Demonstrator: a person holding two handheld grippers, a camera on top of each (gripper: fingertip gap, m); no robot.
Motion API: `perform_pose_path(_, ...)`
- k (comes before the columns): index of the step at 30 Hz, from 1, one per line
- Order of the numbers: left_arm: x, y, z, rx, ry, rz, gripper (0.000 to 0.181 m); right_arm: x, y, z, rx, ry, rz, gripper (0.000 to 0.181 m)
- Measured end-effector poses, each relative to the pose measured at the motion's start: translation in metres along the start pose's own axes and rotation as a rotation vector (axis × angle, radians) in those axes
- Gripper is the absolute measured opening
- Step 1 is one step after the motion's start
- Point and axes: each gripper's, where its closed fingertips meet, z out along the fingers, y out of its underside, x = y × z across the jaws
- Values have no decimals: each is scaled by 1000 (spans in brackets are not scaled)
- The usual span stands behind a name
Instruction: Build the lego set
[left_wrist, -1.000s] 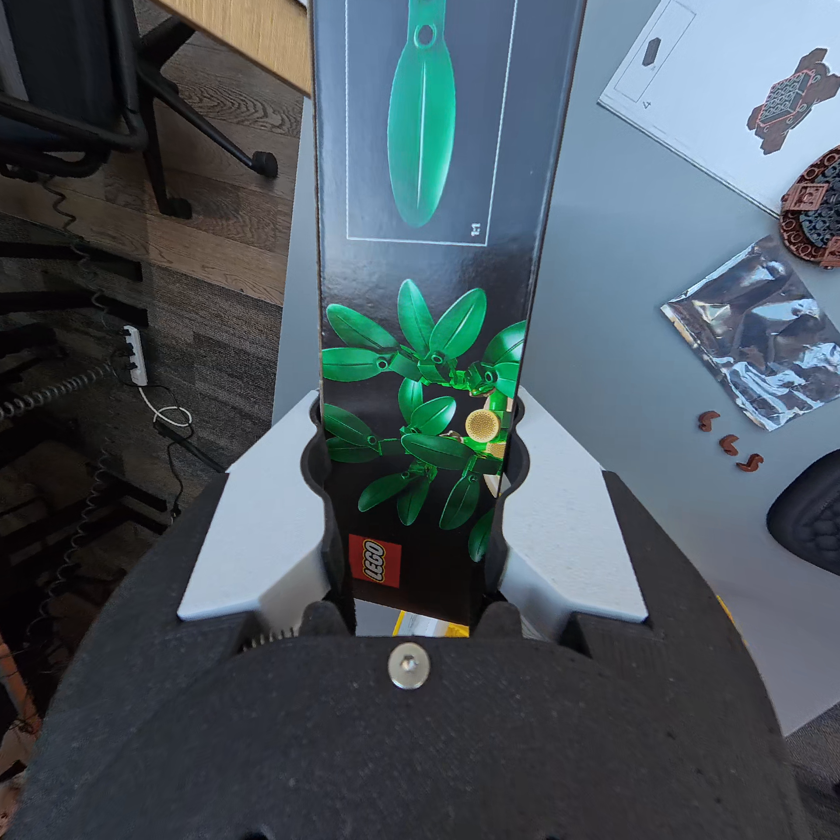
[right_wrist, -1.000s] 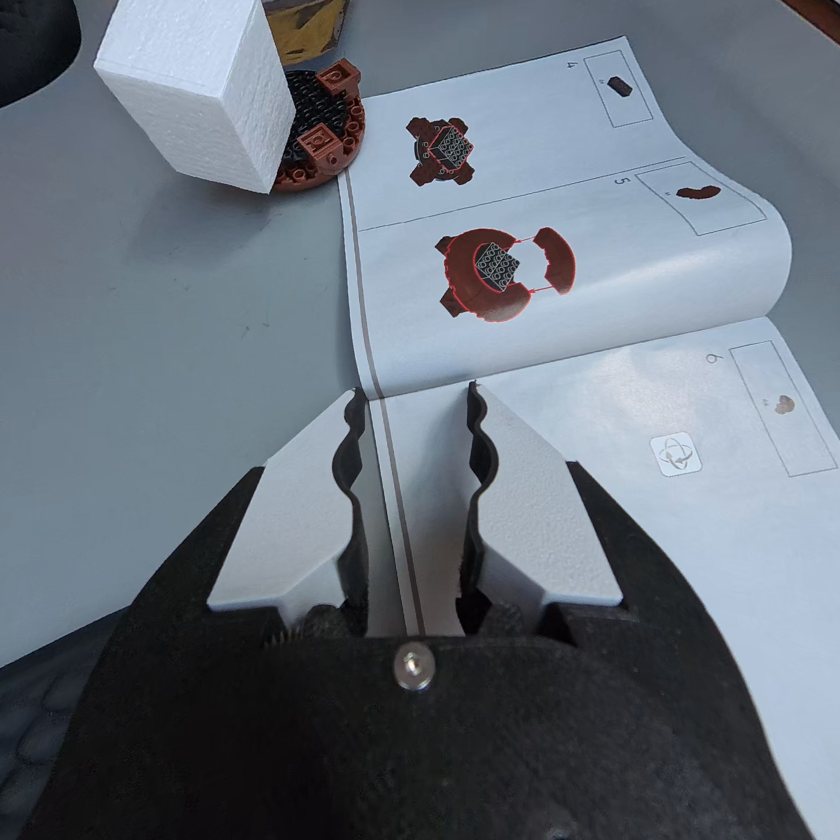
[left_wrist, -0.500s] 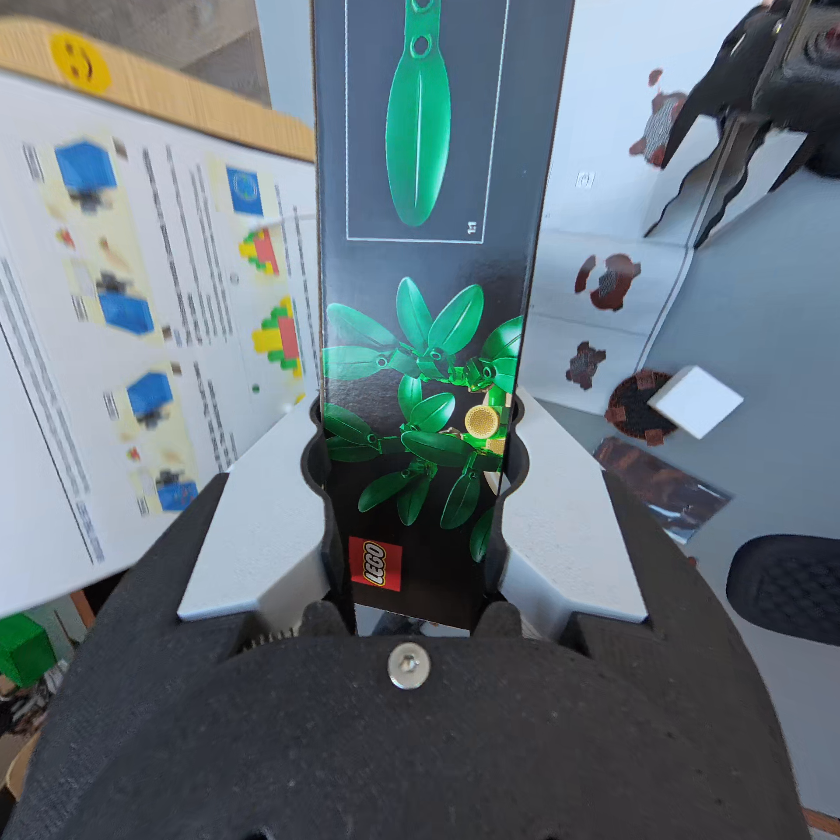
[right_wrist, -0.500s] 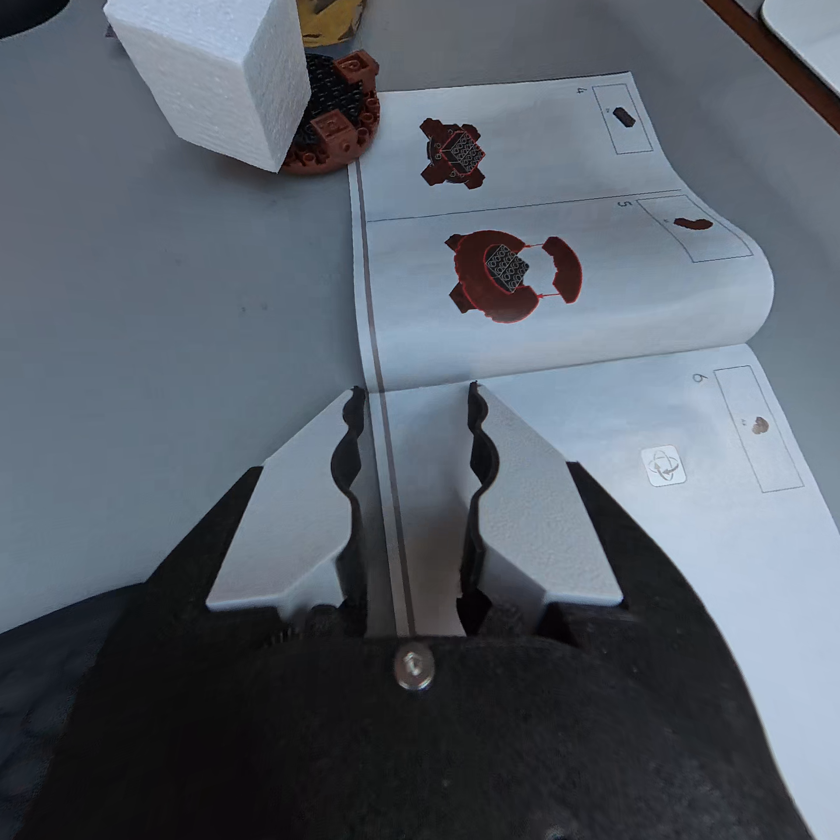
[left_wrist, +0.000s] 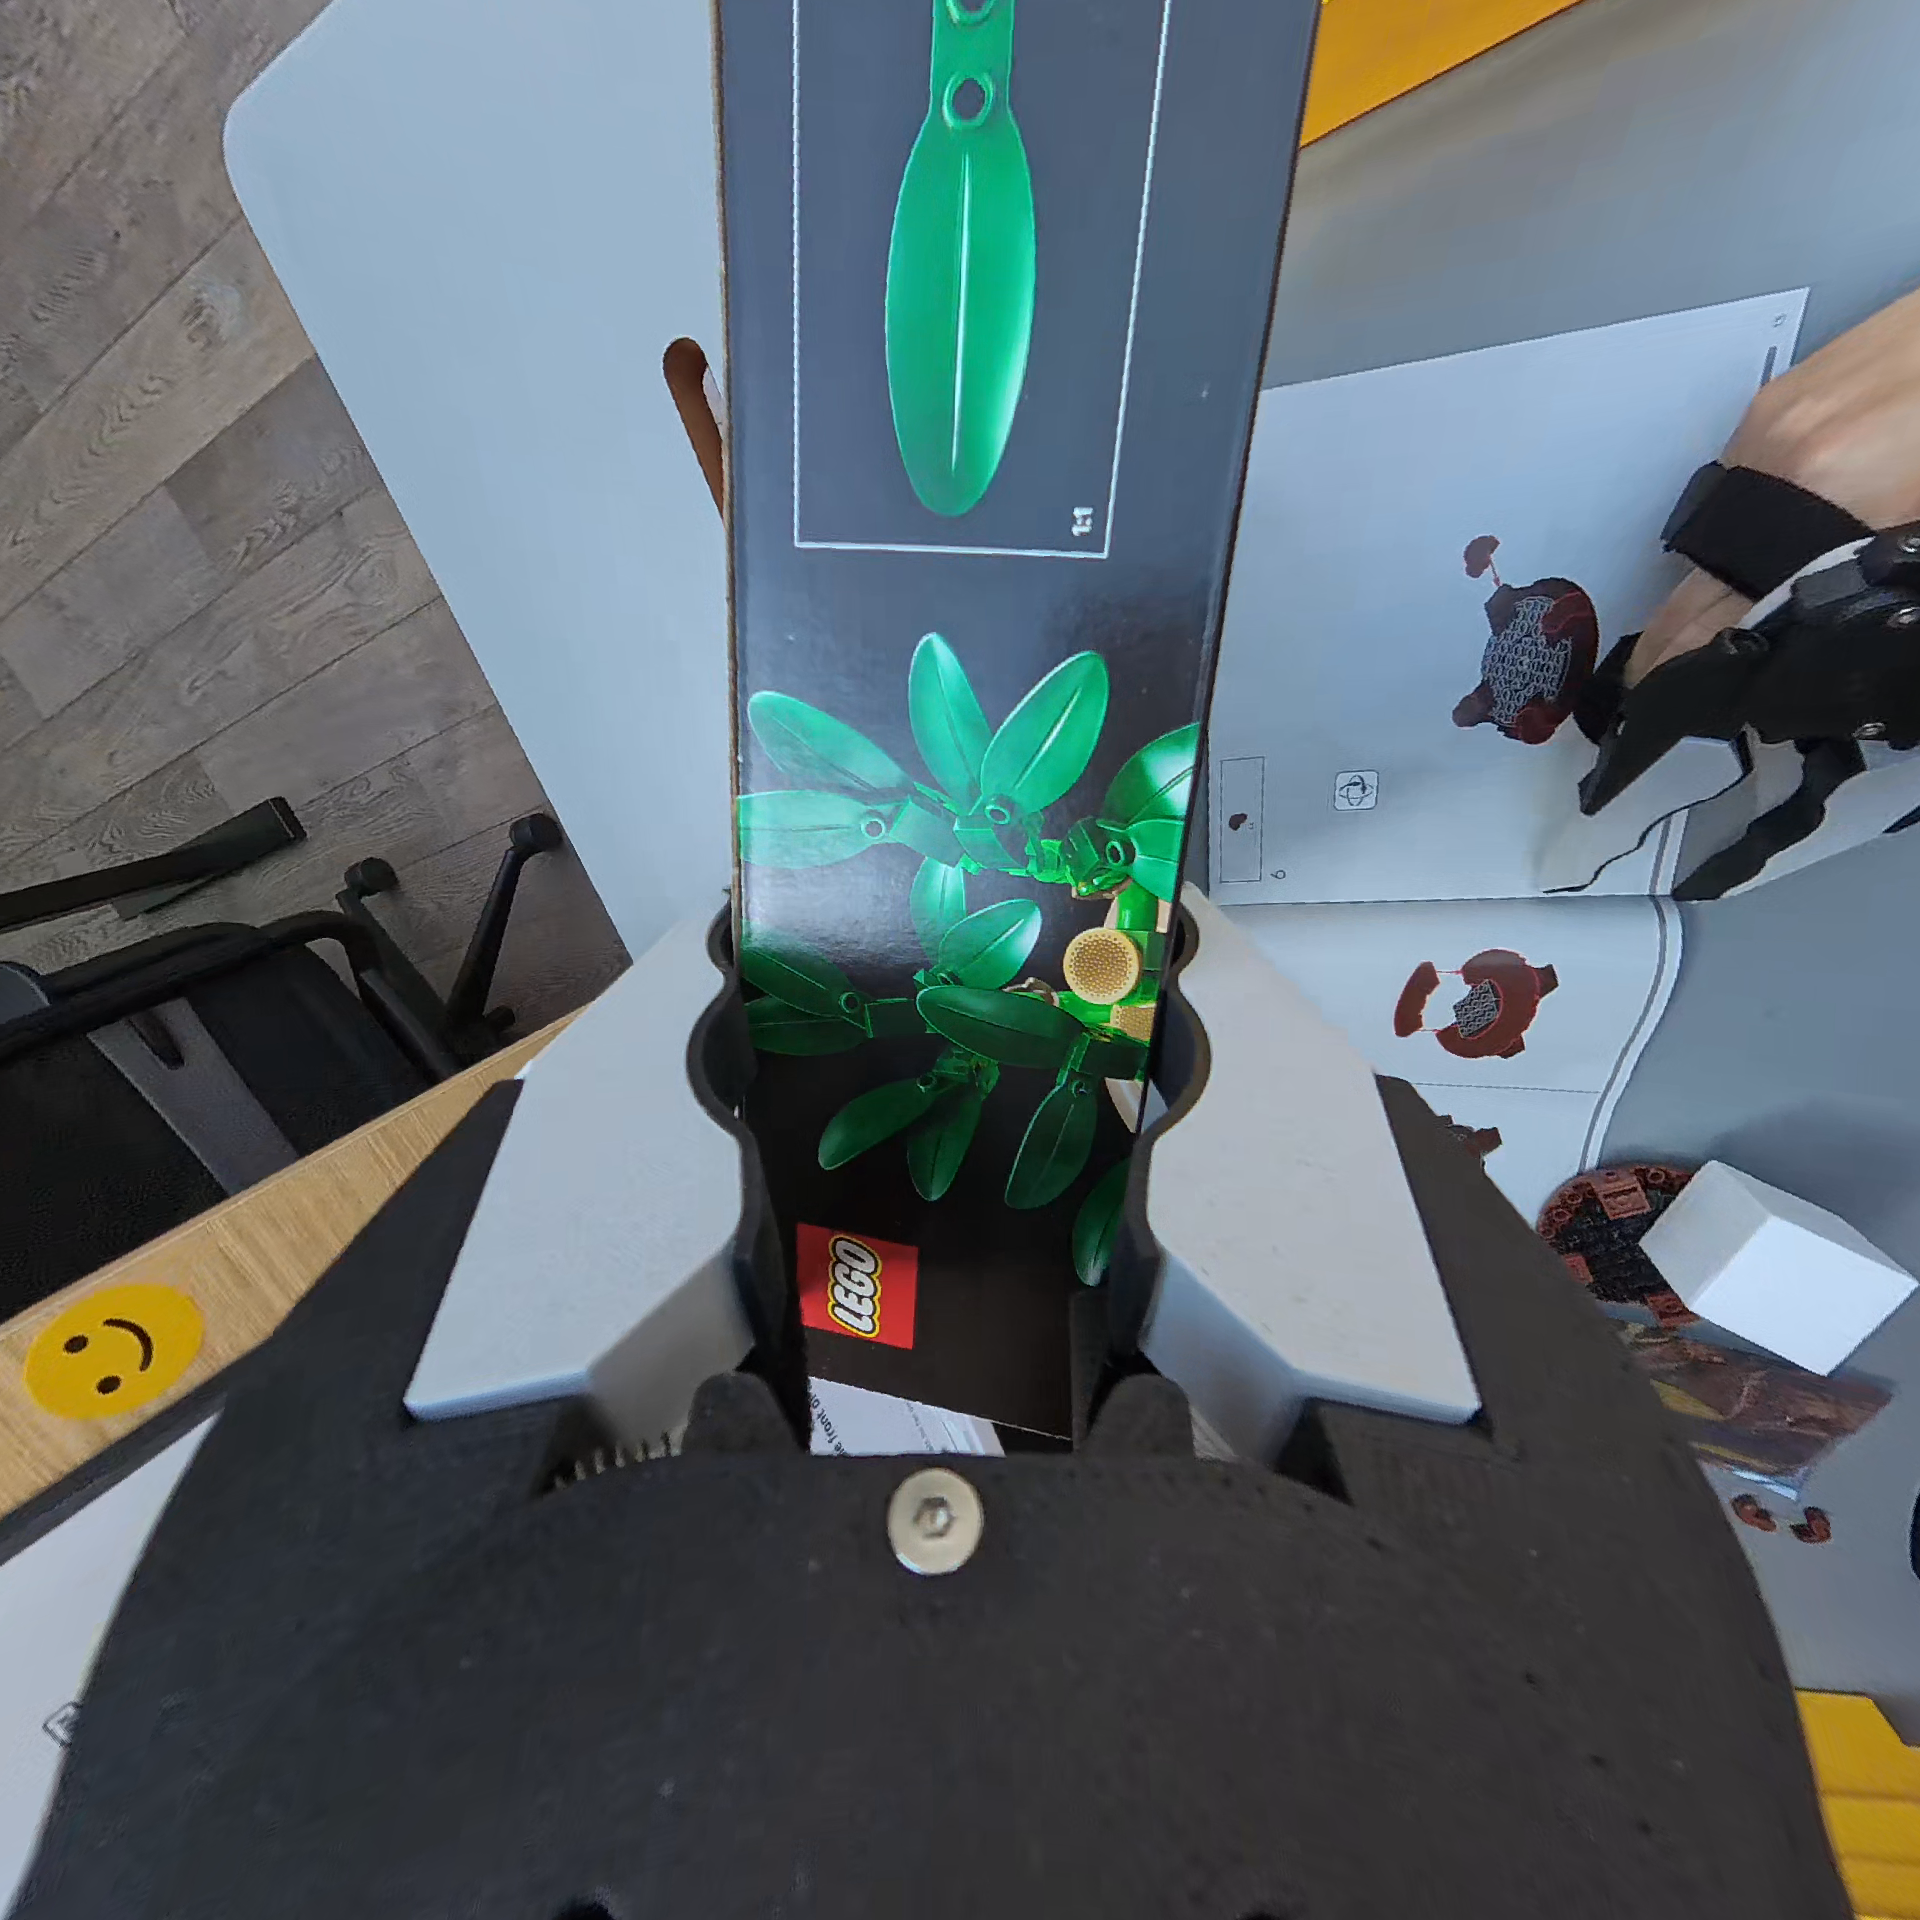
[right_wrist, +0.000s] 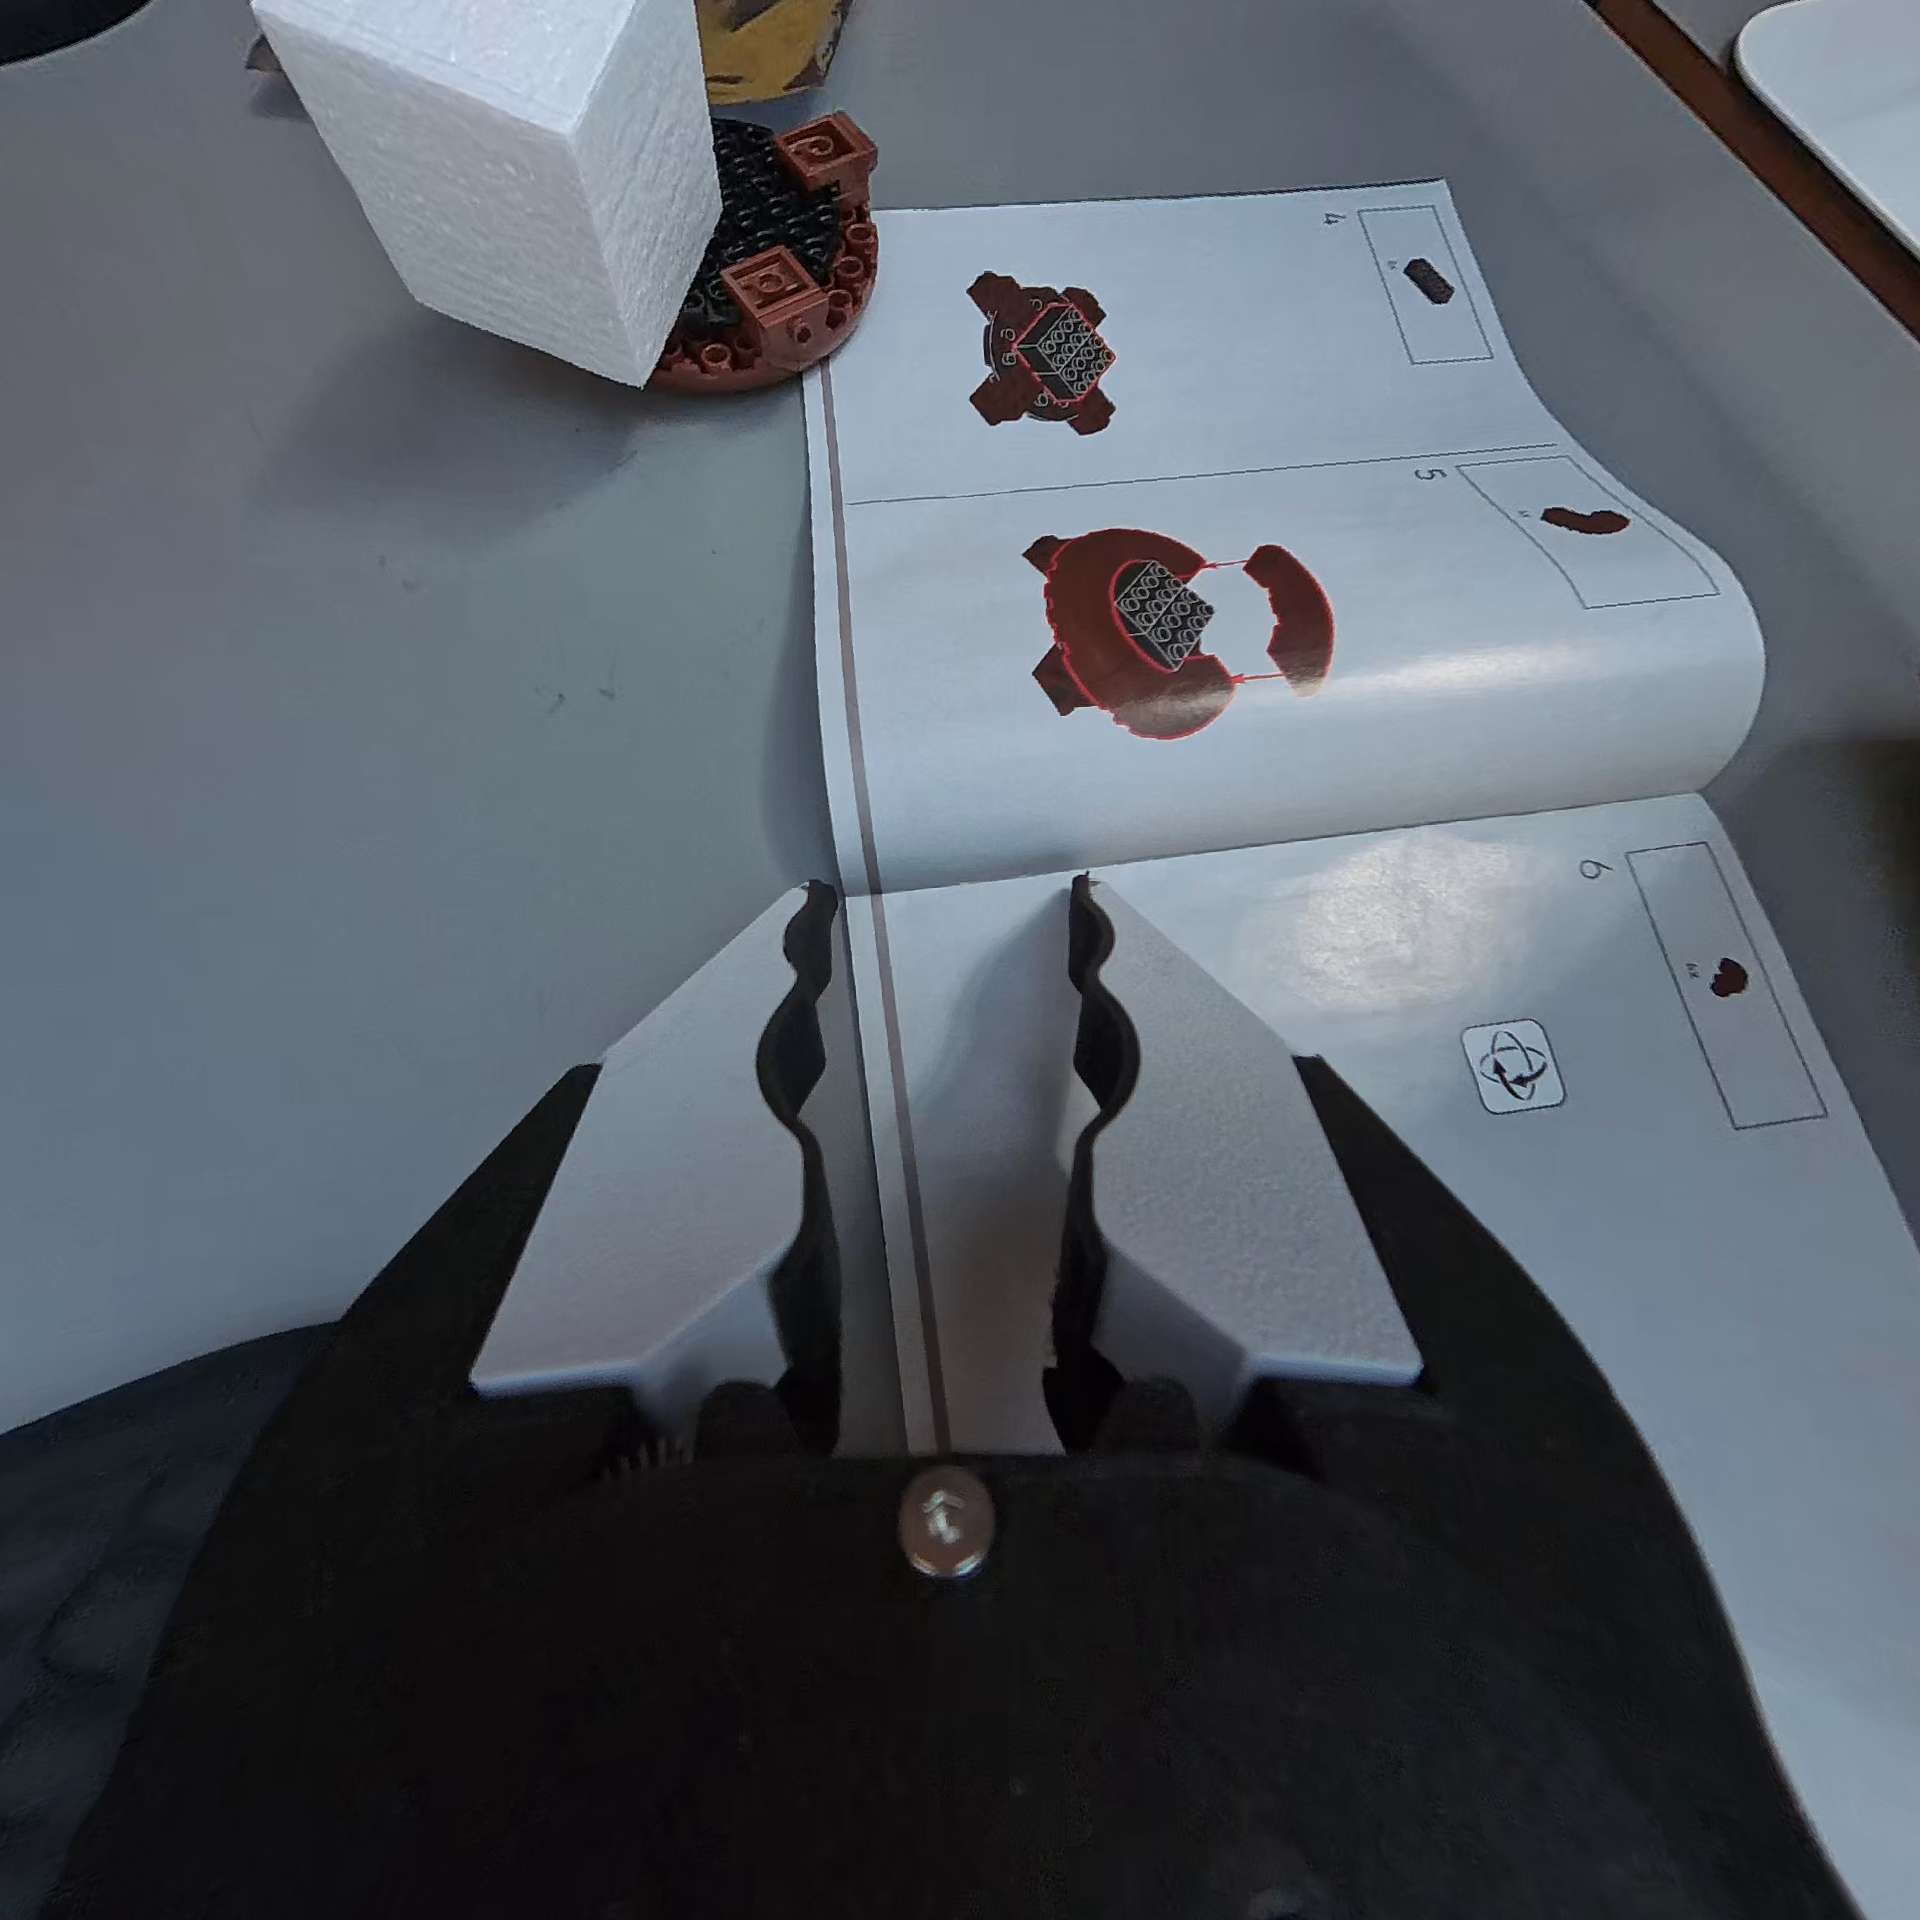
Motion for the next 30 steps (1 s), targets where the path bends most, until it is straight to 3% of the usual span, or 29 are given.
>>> perform_pose_path(4, -14, 1, 3, 24, 21, -20, 77, -1, 0, -1, 0, -3, -2, 45)
perform_pose_path(9, -17, 21, 11, -36, 4, 37, 77, -1, 1, -1, 0, -3, -2, 46)
perform_pose_path(16, -18, 20, 6, 5, -39, 10, 80, -1, 0, 0, 1, -3, -1, 46)
perform_pose_path(24, -21, 13, -27, 161, -76, -79, 88, -1, -1, 1, -1, 5, 13, 47)
perform_pose_path(28, -17, 15, -55, 259, -94, -143, 88, -1, -6, 6, -4, 9, 74, 66)
perform_pose_path(30, -10, 20, -74, 315, -113, -170, 88, 1, -7, 8, -7, 34, 81, 66)
